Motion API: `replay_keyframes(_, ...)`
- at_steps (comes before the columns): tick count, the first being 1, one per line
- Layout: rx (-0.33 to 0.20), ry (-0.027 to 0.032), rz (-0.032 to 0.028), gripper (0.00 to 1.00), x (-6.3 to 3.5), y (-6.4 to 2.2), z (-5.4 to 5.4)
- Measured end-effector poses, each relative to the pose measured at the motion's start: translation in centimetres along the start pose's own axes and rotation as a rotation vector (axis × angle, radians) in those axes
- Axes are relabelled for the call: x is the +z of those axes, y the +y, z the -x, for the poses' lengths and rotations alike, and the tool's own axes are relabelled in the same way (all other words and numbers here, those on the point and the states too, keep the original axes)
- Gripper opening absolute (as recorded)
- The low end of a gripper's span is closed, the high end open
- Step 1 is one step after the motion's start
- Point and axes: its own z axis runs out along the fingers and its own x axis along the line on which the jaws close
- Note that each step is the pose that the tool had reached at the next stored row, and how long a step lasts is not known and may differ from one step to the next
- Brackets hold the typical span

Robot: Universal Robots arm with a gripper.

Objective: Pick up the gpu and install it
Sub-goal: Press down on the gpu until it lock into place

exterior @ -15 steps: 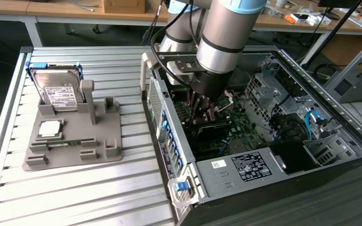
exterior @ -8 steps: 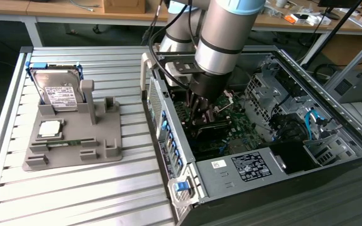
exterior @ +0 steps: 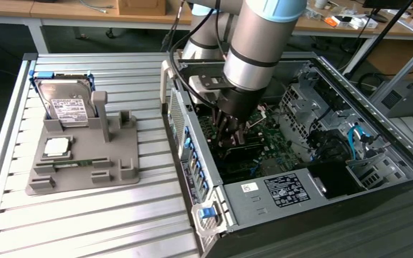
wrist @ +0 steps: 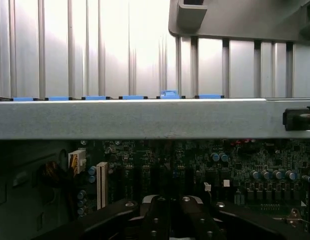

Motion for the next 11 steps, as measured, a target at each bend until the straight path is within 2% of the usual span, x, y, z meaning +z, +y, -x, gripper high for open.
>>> replay_keyframes(4,0.000,0.0005,0.0004,0.11,0.04,-0.22,0.0)
replay_keyframes(11,-0.002,0.0006,0.0005,0.11,0.31,-1.37,0.0)
